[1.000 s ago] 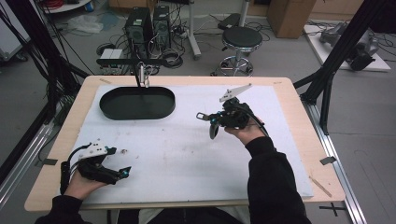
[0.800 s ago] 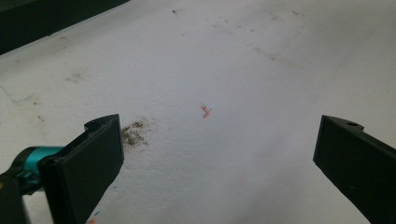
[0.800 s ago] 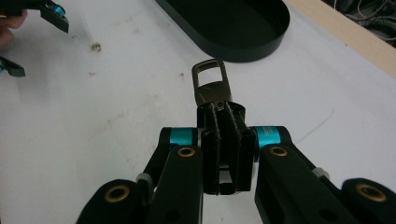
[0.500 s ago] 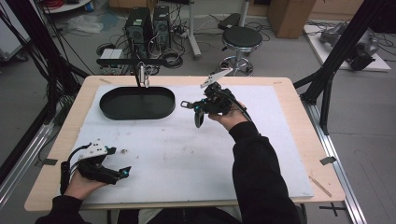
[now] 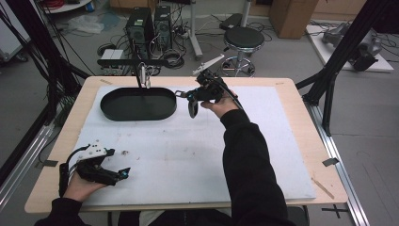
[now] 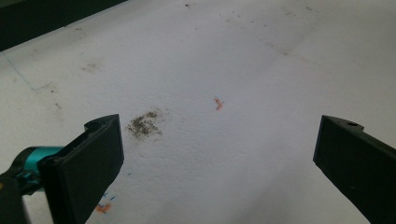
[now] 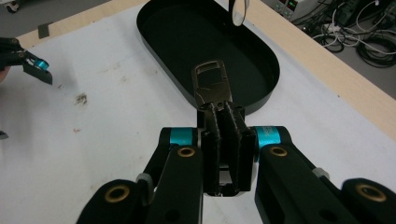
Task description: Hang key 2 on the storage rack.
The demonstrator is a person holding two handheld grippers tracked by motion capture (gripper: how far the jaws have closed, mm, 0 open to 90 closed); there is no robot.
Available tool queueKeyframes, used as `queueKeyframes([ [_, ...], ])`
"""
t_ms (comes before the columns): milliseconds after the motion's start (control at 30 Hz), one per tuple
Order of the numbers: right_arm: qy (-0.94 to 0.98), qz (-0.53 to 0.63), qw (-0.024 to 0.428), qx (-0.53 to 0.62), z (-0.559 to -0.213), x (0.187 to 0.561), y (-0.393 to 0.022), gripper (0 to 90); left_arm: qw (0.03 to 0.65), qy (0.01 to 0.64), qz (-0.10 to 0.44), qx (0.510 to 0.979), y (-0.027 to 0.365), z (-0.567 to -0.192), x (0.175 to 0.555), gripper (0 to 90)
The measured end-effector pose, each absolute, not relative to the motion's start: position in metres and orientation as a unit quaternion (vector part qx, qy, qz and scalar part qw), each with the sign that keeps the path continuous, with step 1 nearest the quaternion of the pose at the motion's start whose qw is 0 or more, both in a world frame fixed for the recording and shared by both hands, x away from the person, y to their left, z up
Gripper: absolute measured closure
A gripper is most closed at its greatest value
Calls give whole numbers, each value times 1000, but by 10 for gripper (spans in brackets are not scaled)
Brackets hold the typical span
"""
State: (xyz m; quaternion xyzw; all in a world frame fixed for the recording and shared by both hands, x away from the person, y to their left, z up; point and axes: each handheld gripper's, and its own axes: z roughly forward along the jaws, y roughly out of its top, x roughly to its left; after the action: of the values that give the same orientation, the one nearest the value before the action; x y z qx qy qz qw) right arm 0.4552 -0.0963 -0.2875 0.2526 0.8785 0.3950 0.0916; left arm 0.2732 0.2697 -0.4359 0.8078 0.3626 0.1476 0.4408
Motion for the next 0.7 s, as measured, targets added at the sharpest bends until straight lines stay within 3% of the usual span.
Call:
queueKeyframes([
  [700, 882, 385, 136, 236, -267, 496, -41, 856, 441, 371, 146, 804, 272, -438, 274, 22],
])
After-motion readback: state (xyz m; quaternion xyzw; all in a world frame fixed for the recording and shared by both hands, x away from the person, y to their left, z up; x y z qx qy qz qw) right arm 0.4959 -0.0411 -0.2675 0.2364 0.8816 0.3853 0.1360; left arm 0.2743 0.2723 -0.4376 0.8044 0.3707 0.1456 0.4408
